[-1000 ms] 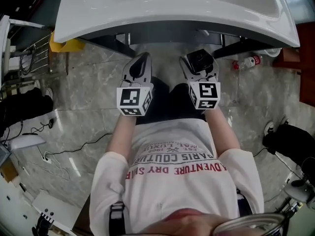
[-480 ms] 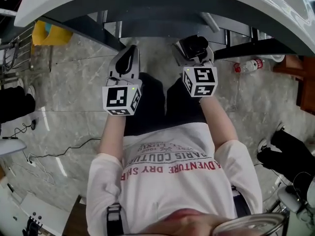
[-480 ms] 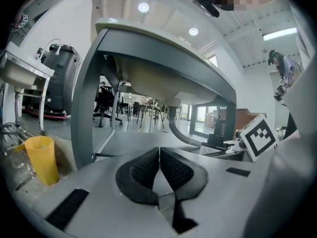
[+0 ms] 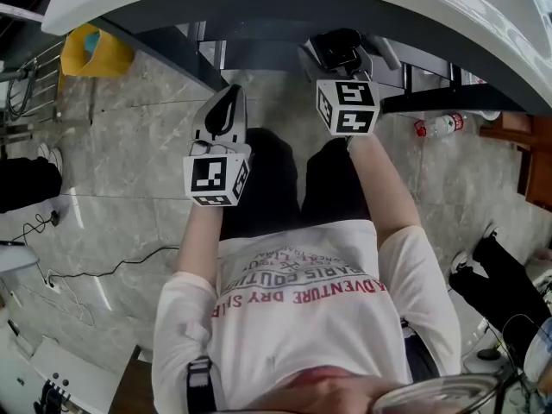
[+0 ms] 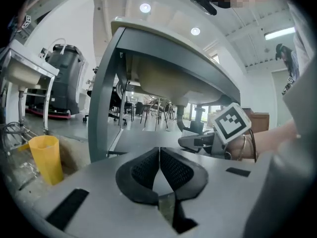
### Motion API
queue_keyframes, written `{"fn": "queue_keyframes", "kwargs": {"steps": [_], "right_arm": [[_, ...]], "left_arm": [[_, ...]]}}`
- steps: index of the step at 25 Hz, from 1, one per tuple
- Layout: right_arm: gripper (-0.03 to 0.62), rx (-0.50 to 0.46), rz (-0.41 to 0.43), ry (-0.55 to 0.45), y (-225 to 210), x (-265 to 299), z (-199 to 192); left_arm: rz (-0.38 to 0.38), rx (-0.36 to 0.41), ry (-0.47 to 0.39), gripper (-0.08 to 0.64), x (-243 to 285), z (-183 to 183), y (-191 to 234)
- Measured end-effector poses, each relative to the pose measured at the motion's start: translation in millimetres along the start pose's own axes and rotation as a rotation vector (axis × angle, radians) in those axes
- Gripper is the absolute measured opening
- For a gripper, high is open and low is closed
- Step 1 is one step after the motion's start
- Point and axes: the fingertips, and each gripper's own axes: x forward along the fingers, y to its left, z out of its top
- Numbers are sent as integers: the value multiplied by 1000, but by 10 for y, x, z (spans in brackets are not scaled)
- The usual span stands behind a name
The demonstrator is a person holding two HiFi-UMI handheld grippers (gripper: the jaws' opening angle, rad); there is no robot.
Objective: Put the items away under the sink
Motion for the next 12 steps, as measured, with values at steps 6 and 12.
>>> {"fn": "queue_keyframes", "kwargs": {"steps": [6, 12], "right_arm": [[380, 29, -38, 27, -48, 355, 85], [379, 58, -98, 62, -114, 522, 7]], "left_arm": [[-26, -2, 18, 28, 43, -55, 47], [-38, -5, 11, 28, 82, -49, 129]]}}
